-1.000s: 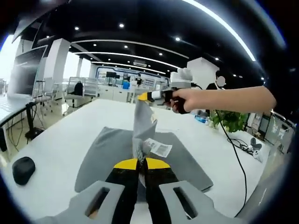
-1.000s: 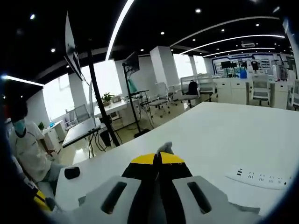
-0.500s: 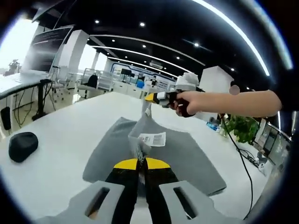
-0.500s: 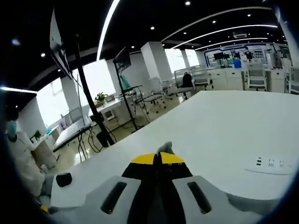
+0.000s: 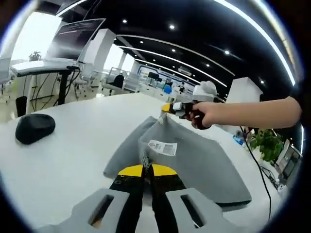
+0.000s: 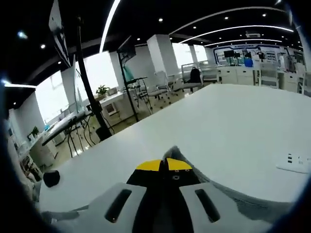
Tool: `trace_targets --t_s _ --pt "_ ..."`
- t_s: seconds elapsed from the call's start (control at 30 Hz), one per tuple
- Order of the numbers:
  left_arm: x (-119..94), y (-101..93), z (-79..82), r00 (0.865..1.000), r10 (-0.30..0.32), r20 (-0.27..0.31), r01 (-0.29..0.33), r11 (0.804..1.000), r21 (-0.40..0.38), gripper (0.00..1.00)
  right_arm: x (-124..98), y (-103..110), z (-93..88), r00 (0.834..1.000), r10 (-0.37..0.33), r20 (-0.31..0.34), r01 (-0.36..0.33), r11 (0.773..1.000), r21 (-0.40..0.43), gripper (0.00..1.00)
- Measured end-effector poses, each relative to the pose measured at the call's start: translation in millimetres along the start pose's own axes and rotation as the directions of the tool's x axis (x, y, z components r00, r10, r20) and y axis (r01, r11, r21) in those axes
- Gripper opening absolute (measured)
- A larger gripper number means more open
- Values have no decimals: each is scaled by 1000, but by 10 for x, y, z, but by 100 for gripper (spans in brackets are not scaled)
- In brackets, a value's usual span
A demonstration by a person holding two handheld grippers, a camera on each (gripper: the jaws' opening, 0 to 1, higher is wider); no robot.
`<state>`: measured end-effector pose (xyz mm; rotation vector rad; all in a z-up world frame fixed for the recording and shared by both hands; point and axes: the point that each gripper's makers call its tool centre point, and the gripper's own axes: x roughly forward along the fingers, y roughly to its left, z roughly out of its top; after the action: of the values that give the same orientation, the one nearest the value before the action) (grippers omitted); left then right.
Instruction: Fold the towel on the table until its edges align and the towel forms a compact rectangular stack.
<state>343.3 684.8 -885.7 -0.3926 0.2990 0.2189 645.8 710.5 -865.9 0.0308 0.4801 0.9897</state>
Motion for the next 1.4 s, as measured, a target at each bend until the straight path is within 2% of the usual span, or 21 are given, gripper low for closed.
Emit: trace_targets --t_s 0.1,0.23,0.3,0.33,0.5,0.57,0.63,0.8,0.97,1.0,1.03,1.07,1.13,1.17,1.23,1.4 --pt "-12 16 -22 1000 -2 3 2 1000 -22 5 102 19 -75 1000 3 1 -3 1000 7 0" --pt "-3 45 -72 1000 7 -21 -8 1000 -30 6 163 47 -136 1000 2 1 -2 1000 14 0" --pt "-5 70 -58 1000 3 -12 -3 999 -44 7 161 64 -142 1000 7 4 -7 1000 14 0" --pt "-3 25 -50 1000 -14 -9 13 998 -60 9 169 61 -139 1000 3 10 -3 1000 9 1" --pt "15 59 6 1000 -23 -9 23 999 -43 21 163 83 -130 1000 16 19 -16 1000 -17 5" --pt "-6 115 44 1000 23 -20 -23 1000 -5 21 175 82 -130 1000 21 19 -21 999 -26 7" --pt "-29 194 81 997 76 -15 -76 996 36 21 169 104 -120 999 36 25 -35 999 -35 14" --pt "-26 231 86 997 70 -15 -70 997 16 21 116 150 -141 998 58 11 -57 997 -55 17" --pt "-35 236 98 995 90 -35 -88 994 66 20 21 76 -187 998 56 -9 -56 997 -61 18" --pt "-31 230 110 994 100 -45 -95 991 92 20 10 45 -200 998 54 -16 -55 996 -64 18" --pt "-37 228 101 991 112 -79 -97 981 170 20 11 17 -215 998 51 -26 -52 996 -68 19" --pt "-25 206 140 990 115 -76 -97 975 202 20 -5 -6 -241 998 47 -38 -50 997 -64 20" --pt "5 123 210 995 82 -59 -67 973 223 20 -72 -51 -260 998 35 -43 -38 997 -64 20" --pt "20 90 241 996 73 -60 -55 964 261 20 -104 -66 -256 998 33 -45 -36 997 -69 20" --pt "41 33 251 996 61 -70 -38 958 285 19 -124 -87 -245 998 34 -52 -38 996 -81 20" --pt "143 -95 230 994 15 -107 14 964 265 19 -291 -230 -317 996 18 -89 -29 992 -126 23"
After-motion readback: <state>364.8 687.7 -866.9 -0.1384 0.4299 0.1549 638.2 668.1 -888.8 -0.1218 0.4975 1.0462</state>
